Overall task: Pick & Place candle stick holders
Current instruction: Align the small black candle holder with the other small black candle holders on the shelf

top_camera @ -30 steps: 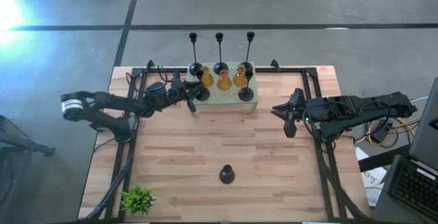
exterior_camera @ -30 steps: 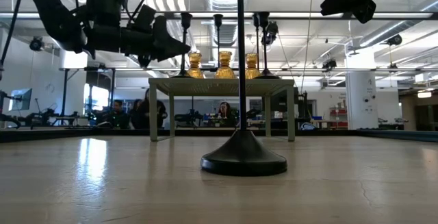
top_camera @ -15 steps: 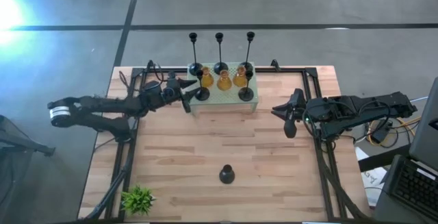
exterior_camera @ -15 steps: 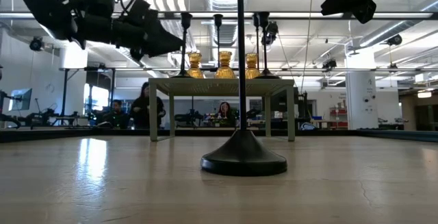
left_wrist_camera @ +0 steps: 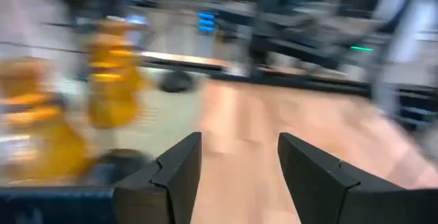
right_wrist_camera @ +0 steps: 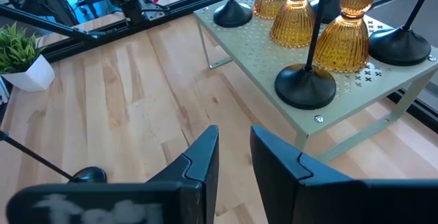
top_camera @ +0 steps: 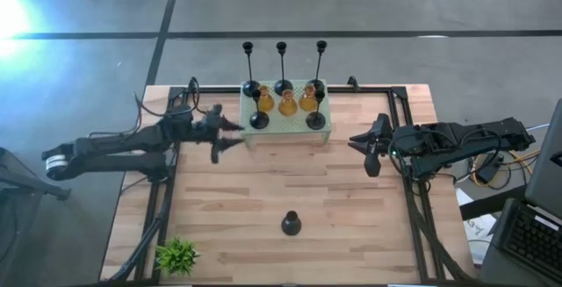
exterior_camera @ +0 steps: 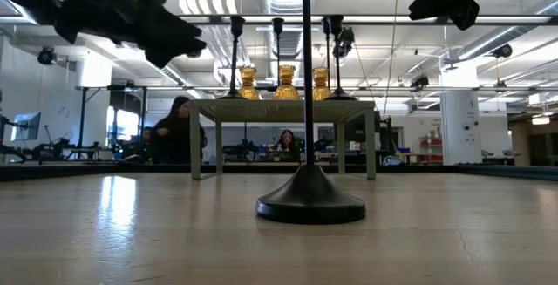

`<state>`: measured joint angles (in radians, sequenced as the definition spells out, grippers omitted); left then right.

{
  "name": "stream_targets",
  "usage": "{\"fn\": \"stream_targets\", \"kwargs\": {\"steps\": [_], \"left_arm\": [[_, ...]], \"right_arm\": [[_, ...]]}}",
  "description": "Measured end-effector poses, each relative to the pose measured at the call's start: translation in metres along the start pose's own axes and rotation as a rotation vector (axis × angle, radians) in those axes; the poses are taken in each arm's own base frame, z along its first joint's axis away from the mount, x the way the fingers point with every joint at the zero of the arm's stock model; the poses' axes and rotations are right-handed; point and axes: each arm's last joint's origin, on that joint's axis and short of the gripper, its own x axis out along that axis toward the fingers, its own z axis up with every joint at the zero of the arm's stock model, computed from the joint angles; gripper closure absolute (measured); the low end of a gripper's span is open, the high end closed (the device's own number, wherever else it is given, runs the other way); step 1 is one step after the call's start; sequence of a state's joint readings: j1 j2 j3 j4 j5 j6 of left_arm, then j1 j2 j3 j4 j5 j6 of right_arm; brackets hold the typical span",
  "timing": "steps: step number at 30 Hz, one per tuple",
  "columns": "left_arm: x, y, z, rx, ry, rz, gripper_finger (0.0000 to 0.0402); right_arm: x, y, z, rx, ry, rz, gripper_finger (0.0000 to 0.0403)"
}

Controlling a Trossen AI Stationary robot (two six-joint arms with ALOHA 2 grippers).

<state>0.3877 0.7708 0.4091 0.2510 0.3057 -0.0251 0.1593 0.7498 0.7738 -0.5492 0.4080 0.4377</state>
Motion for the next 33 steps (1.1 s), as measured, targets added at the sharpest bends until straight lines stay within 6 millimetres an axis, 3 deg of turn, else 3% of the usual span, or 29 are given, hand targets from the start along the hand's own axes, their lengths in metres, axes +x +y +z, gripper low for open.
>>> {"fn": "stream_targets", "kwargs": {"steps": [4, 10, 19, 33], "left_arm": [[-0.002, -0.014, -0.003, -0.002, 0.026, -0.233, 0.0204], [0.011, -0.042, -0.017, 0.051, 0.093, -0.390, 0.0204], [0.032, -0.082, -0.029, 0.084, 0.093, -0.550, 0.0204], [0.072, -0.107, -0.045, 0.066, 0.224, -0.625, 0.0204]], "right_arm": [[0.000, 0.000, 0.000, 0.000, 0.000, 0.000, 0.0334], [0.000, 0.000, 0.000, 0.002, -0.005, 0.001, 0.0339], [0.000, 0.000, 0.001, 0.006, -0.006, 0.000, 0.0327], [0.000, 0.000, 0.001, 0.017, -0.007, 0.000, 0.0325]]}}
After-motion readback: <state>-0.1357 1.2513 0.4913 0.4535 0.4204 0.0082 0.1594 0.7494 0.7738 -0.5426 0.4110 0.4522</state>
